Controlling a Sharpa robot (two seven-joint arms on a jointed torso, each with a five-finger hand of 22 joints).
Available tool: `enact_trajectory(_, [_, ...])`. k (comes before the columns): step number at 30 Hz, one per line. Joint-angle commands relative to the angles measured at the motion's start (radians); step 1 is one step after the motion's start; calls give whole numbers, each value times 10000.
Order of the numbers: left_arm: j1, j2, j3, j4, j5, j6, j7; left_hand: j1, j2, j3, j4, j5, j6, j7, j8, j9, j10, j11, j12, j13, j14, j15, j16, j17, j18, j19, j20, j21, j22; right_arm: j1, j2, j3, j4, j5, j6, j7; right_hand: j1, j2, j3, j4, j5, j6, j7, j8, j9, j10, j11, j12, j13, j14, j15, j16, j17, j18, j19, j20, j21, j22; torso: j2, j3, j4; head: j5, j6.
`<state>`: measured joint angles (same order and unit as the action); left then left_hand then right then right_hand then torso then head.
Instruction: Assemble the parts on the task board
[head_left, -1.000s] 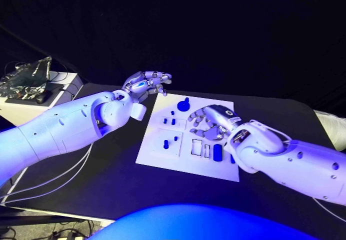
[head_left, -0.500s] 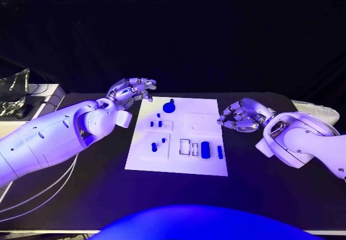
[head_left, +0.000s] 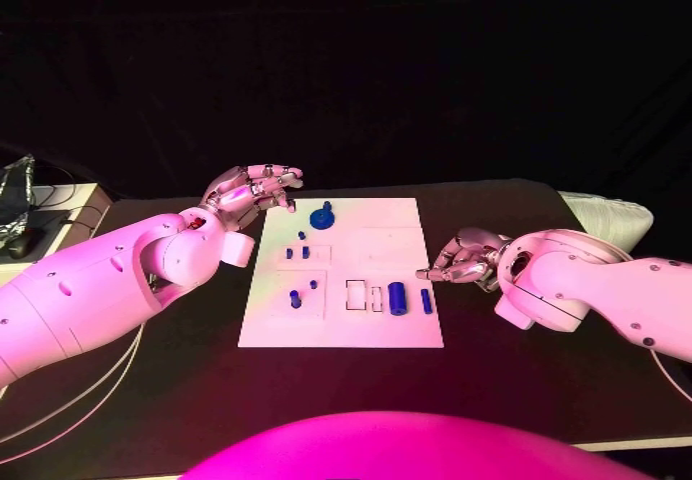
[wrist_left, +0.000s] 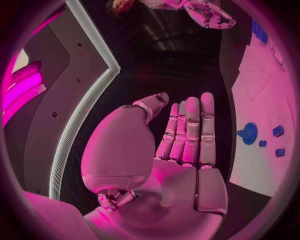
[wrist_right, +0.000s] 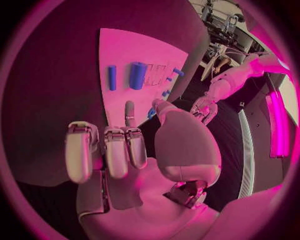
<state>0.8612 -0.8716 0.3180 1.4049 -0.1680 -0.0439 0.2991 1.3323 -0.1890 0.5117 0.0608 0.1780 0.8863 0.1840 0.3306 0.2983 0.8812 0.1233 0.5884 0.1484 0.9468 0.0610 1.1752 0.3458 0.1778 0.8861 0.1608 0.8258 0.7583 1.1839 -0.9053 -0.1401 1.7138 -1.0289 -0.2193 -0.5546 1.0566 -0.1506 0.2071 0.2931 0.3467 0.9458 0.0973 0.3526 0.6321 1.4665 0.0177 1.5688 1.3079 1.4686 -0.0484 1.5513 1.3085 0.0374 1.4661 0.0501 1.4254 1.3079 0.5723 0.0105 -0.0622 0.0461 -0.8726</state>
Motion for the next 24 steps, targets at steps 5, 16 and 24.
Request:
enact_trajectory(5, [-13,23,7,66,-111,243,178,57,-34,-49,26,-25,-61,-29,60,-6,-25,20,-32,-11,-87,-1,-32,14,58,94,-6,-54,-12,-160,687,-79,-611,313,567,-1098,-249,51,-180,1,12,20,-80,95,115,1043,-53,20,2629,877,-75,49,1890,-129,833,-53,86,2271,7,-61,18,-22,0])
enact_trajectory(16, [-14,-16,7,95,-113,244,172,54,-43,-65,43,-25,-75,-26,64,-10,-33,24,-35,-16,-92,2,-35,15,57,98,-5,-71,-24,-369,1395,-104,-1073,397,779,-1151,-278,101,-204,-4,35,36,-91,131,163,1043,-63,20,2629,879,-81,52,1900,-131,835,-57,101,2277,37,-48,-11,125,0])
enact_trajectory(24, [-14,-36,7,126,-113,251,162,46,-36,-70,59,-23,-81,-22,65,-12,-35,26,-35,-19,-93,4,-35,16,56,101,-4,-79,-30,-426,1789,-106,-1416,364,796,-1149,-195,61,-249,-35,1,-27,-86,137,220,1043,-62,20,2629,876,-84,49,1890,-123,826,-59,57,2270,64,-55,-5,177,0])
